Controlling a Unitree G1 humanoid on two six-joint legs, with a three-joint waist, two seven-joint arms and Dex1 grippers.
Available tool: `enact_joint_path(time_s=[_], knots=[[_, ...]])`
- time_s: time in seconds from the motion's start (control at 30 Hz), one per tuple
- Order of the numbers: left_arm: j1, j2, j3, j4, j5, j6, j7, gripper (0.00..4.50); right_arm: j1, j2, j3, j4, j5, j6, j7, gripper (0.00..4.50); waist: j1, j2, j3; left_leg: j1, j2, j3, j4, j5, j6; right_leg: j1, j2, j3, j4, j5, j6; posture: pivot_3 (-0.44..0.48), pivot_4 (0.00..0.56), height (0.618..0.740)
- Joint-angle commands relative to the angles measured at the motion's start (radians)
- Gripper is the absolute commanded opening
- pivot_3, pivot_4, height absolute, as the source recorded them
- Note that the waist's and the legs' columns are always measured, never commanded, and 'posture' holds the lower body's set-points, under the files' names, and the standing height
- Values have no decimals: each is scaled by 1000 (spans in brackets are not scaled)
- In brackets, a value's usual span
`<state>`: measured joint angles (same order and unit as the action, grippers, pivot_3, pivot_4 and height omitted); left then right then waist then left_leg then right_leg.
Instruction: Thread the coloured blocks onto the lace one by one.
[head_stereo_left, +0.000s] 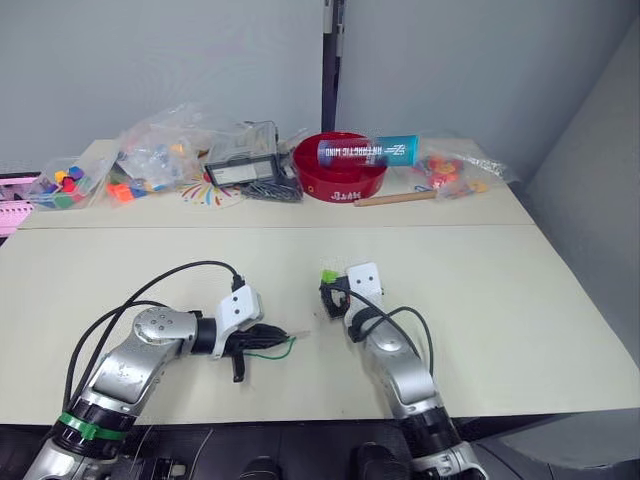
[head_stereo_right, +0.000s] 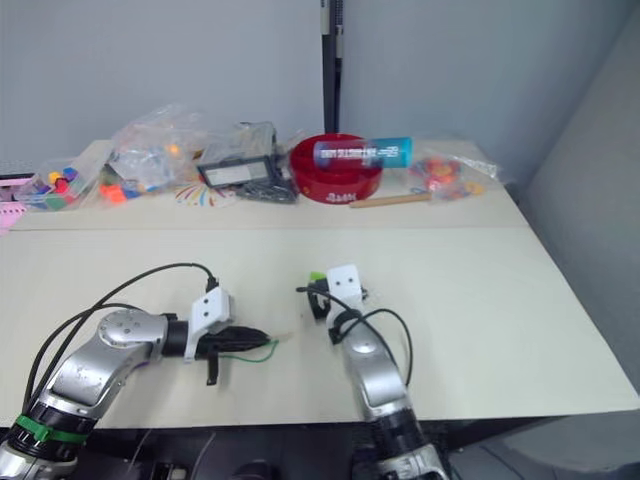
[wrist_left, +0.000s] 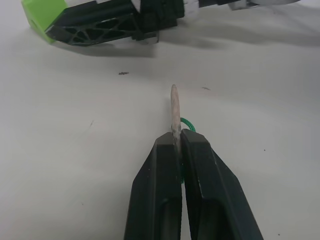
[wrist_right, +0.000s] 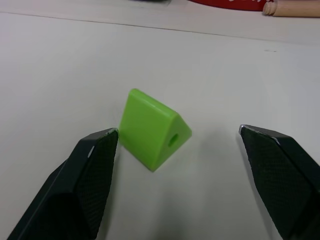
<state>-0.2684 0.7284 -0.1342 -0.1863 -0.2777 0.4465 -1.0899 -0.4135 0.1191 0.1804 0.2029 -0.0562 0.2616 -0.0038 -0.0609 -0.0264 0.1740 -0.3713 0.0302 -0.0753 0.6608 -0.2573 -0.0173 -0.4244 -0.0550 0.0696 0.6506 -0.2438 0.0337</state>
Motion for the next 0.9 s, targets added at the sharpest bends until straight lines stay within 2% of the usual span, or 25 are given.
enact_joint_path(time_s=[0.03,0.4,0.5,0.8,0.83,0.9], knots=[[0,12,28,-39,-19,5,8,0,-38,29,-8,60,-10,-54,-37,4092,-3,0,0,0,0,0,0,0,0,0,0,0,0,0,0,0,150,731],[14,23,38,-39,-21,1,13,0,-97,61,-24,204,39,-142,-70,4092,-9,-1,-1,4,0,0,0,0,0,2,0,0,3,0,0,0,150,731],[17,23,41,-41,-20,1,13,0,-94,55,-11,198,60,-143,-42,3272,-9,-1,-1,4,0,0,0,0,0,2,0,0,4,0,0,0,150,731],[15,23,44,-38,-19,4,11,0,-73,-26,-5,86,133,-21,171,234,-22,-1,-1,4,2,0,0,0,0,1,2,0,6,0,-1,0,150,731],[15,23,44,-37,-19,5,11,0,-77,-38,-5,79,135,-9,190,22,-23,-1,-1,4,2,0,0,0,0,1,2,0,6,0,-1,0,150,731],[12,22,43,-33,-18,5,10,0,-87,-63,-10,74,142,12,234,22,-24,-1,-1,4,2,0,0,0,0,1,2,0,6,0,-1,0,150,731]])
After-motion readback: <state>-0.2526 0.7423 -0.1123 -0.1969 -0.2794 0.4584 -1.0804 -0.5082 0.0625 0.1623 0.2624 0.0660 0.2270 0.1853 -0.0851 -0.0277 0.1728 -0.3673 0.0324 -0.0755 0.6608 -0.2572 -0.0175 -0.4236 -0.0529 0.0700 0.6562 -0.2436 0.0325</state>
